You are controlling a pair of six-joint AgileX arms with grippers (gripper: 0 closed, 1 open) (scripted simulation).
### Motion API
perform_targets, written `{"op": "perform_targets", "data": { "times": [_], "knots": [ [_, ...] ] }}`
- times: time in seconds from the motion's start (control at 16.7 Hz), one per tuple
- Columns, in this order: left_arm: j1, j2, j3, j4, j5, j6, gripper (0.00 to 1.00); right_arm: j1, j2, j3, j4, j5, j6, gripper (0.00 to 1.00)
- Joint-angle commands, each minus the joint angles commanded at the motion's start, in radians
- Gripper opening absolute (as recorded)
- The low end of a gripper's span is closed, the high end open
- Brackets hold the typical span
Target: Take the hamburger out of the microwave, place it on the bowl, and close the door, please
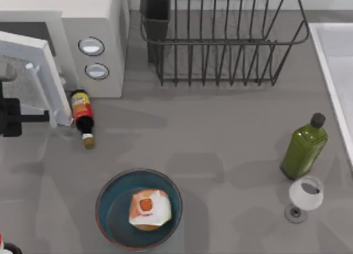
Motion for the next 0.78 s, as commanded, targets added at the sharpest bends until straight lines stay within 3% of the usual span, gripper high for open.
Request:
{"op": "perform_targets", "data": {
  "times": [0.3,0.78],
  "knots": [
    [0.003,0.035,0.037,-0.004,0.0,-0.001,0.0,0.0,0.0,0.0,0.0,0.0,0.0,1.0],
    [-0.015,0.344,0.379,-0.032,-0.009,-0.011,0.0,0.0,0.0,0.0,0.0,0.0,0.0,1.0]
  ]
}}
